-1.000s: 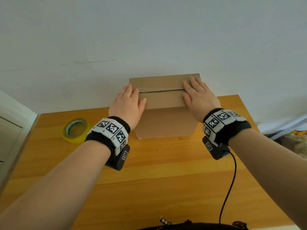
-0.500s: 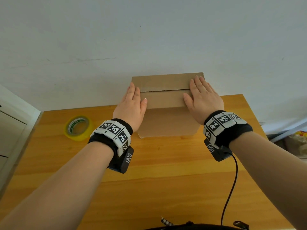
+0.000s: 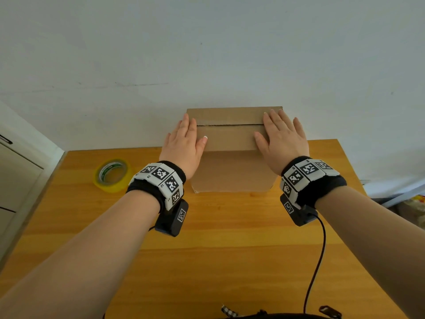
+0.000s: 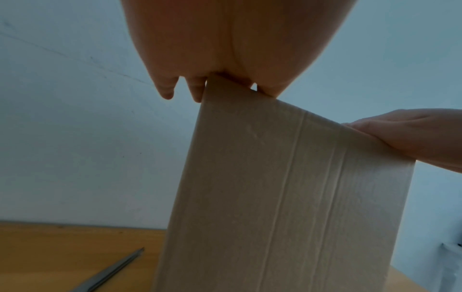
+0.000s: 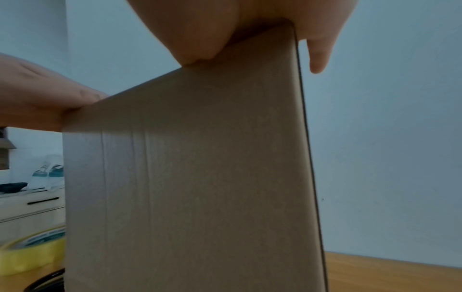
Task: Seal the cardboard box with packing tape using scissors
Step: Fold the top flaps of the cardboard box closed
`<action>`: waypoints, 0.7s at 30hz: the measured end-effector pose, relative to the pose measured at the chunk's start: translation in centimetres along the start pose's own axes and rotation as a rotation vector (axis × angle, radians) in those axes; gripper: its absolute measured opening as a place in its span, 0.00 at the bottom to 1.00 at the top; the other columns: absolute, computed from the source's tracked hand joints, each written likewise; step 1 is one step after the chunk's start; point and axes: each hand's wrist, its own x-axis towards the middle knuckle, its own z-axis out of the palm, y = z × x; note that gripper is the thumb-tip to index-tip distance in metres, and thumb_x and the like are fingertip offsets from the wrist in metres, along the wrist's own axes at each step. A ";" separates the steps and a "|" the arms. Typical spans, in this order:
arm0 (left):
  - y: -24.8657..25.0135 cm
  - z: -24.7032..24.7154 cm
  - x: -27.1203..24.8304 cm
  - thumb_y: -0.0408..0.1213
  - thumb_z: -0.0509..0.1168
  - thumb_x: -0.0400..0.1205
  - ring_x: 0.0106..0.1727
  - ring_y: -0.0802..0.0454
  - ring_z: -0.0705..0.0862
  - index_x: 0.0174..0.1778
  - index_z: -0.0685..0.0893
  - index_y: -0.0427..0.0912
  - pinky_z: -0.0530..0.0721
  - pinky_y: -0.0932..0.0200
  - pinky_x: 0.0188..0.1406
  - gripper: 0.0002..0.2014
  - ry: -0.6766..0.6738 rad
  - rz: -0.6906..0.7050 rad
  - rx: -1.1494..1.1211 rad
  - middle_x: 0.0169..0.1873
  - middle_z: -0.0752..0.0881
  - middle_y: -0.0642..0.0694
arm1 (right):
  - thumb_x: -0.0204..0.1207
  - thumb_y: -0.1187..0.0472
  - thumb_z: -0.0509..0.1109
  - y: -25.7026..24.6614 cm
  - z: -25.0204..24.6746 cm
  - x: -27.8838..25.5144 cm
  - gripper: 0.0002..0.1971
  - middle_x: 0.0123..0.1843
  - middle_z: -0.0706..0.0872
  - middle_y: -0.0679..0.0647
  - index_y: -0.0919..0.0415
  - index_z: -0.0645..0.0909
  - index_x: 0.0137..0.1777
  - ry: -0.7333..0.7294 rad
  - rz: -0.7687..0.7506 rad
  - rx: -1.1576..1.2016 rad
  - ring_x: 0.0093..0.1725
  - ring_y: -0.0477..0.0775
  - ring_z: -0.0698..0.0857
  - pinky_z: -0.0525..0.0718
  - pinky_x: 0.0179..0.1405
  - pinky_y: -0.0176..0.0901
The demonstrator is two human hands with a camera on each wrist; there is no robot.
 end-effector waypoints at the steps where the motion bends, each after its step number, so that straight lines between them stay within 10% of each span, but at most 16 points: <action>1: 0.1 -0.2 0.0 0.52 0.41 0.87 0.83 0.47 0.47 0.83 0.47 0.41 0.51 0.48 0.82 0.30 0.010 -0.001 0.007 0.83 0.44 0.42 | 0.83 0.43 0.42 -0.1 -0.2 0.0 0.30 0.84 0.53 0.52 0.57 0.51 0.82 0.011 -0.009 -0.015 0.83 0.51 0.47 0.40 0.82 0.52; 16: 0.3 -2.6 -0.8 0.47 0.46 0.87 0.83 0.46 0.49 0.82 0.53 0.43 0.52 0.48 0.82 0.27 0.179 0.007 -0.063 0.83 0.50 0.45 | 0.83 0.58 0.57 -4.1 -2.2 0.0 0.23 0.80 0.66 0.56 0.61 0.65 0.77 0.207 -0.307 0.221 0.81 0.54 0.59 0.46 0.80 0.45; 21: -1.2 -3.4 -2.6 0.42 0.49 0.87 0.81 0.47 0.58 0.80 0.61 0.41 0.56 0.54 0.79 0.24 0.286 -0.041 -0.163 0.80 0.61 0.44 | 0.79 0.64 0.62 -6.8 -2.1 -0.4 0.17 0.69 0.78 0.59 0.64 0.78 0.67 0.297 -0.417 0.382 0.71 0.60 0.73 0.69 0.70 0.47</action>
